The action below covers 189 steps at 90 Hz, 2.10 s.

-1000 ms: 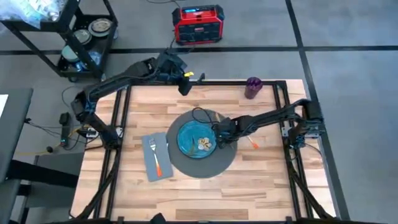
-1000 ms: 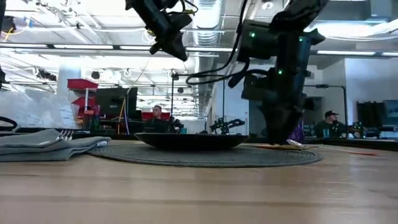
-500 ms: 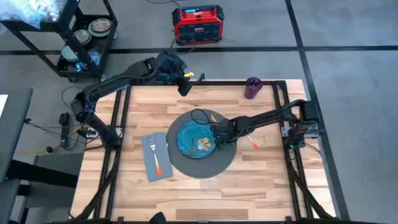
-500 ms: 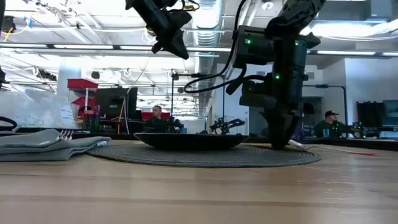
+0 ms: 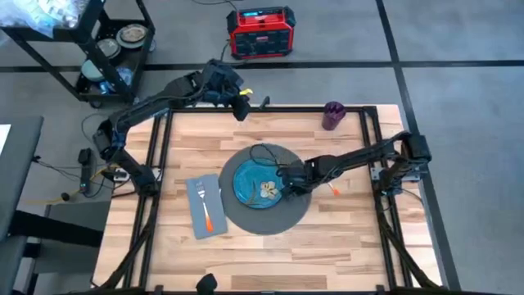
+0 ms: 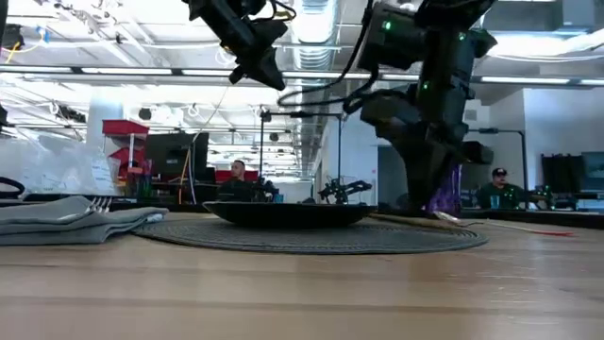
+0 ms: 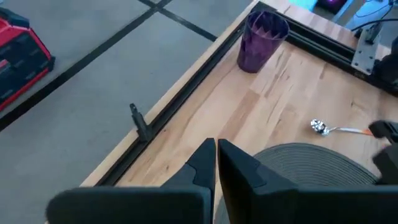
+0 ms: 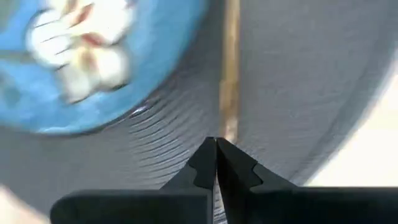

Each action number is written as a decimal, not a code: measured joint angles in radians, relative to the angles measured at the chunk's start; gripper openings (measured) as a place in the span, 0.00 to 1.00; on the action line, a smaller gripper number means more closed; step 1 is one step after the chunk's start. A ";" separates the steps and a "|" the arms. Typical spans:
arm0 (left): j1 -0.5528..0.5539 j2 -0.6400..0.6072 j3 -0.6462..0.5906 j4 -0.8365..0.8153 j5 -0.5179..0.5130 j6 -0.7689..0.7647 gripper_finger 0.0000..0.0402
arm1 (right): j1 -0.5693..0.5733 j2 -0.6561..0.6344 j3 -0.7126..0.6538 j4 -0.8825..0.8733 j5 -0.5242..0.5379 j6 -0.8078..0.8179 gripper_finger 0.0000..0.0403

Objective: Set table place
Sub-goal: Adjust the gold knife on the gray placemat, then put the orange spoon on the gray placemat

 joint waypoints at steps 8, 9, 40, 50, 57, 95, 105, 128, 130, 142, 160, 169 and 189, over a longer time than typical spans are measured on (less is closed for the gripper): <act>0.000 0.000 0.000 -0.001 0.002 0.000 0.00 | 0.013 0.003 -0.001 0.035 0.000 0.008 0.00; 0.000 0.000 0.000 -0.001 0.003 0.000 0.00 | 0.013 0.002 -0.001 0.045 0.002 0.008 0.00; 0.000 0.000 0.000 -0.005 0.003 0.000 0.00 | 0.009 -0.004 0.001 0.027 0.117 0.033 0.00; 0.000 0.000 0.000 -0.005 0.003 0.000 0.00 | -0.002 -0.004 0.001 -0.017 0.135 0.037 0.00; 0.000 0.000 0.000 -0.006 0.003 0.000 0.00 | -0.009 -0.004 0.001 -0.045 0.142 0.036 0.00; 0.007 0.000 0.000 -0.006 0.002 0.005 0.00 | 0.005 -0.001 -0.047 -0.063 0.082 0.060 0.00; 0.007 0.000 0.000 -0.008 0.002 0.005 0.00 | 0.022 -0.001 -0.047 -0.046 0.069 0.090 0.00; 0.007 0.000 0.000 -0.010 0.002 0.016 0.00 | 0.089 -0.012 -0.046 -0.061 0.097 0.206 0.00; 0.007 0.000 0.000 -0.010 0.002 0.016 0.00 | 0.090 -0.017 -0.046 -0.081 0.112 0.218 0.00; 0.007 0.000 0.000 -0.010 0.002 0.019 0.00 | 0.077 -0.082 -0.046 -0.231 0.243 0.239 0.02; 0.007 0.001 0.000 -0.014 0.004 0.028 0.00 | 0.013 -0.157 -0.046 -0.302 0.268 -0.018 0.20; 0.007 0.001 0.000 -0.014 0.026 0.028 0.00 | -0.030 -0.166 -0.046 -0.304 0.265 -0.128 0.33; 0.007 0.001 0.000 -0.039 0.042 0.032 0.00 | -0.127 -0.151 -0.046 -0.372 0.274 -0.204 0.62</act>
